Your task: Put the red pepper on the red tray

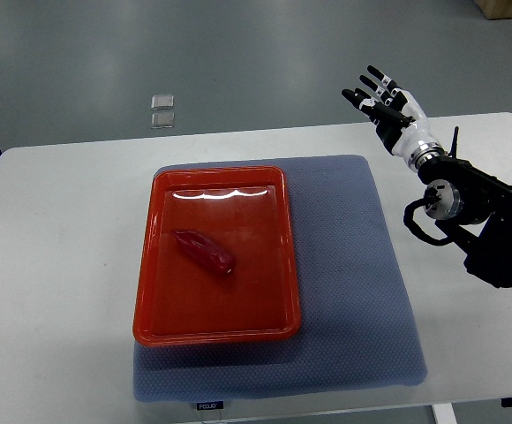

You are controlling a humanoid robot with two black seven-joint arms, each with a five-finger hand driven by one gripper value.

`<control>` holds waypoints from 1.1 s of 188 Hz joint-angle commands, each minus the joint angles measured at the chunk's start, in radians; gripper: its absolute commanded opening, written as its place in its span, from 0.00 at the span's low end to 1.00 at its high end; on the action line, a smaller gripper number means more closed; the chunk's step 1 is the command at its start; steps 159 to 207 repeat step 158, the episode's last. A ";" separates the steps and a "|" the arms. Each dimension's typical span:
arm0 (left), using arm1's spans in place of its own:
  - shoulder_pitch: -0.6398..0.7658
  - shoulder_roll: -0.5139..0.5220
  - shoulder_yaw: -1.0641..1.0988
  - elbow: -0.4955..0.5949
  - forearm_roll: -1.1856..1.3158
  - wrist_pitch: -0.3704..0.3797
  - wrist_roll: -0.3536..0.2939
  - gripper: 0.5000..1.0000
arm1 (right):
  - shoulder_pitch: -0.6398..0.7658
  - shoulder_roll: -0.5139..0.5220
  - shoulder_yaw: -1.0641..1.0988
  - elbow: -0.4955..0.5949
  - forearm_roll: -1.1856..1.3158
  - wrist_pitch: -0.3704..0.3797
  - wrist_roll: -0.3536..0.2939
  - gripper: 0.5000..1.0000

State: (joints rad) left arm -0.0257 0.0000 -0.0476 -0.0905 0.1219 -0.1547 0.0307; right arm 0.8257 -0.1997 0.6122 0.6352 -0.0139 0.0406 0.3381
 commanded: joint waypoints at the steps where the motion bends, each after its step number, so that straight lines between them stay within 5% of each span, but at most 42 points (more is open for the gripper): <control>1: 0.000 0.000 0.000 0.000 -0.001 0.000 0.000 1.00 | -0.002 0.014 0.012 -0.032 0.069 0.021 -0.019 0.83; 72: 0.000 0.000 0.000 0.000 0.001 0.000 0.000 1.00 | -0.028 0.019 0.020 -0.052 0.218 0.097 -0.021 0.83; 207: 0.001 0.000 0.000 0.000 -0.001 0.000 0.000 1.00 | -0.031 0.023 0.018 -0.074 0.203 0.093 -0.005 0.83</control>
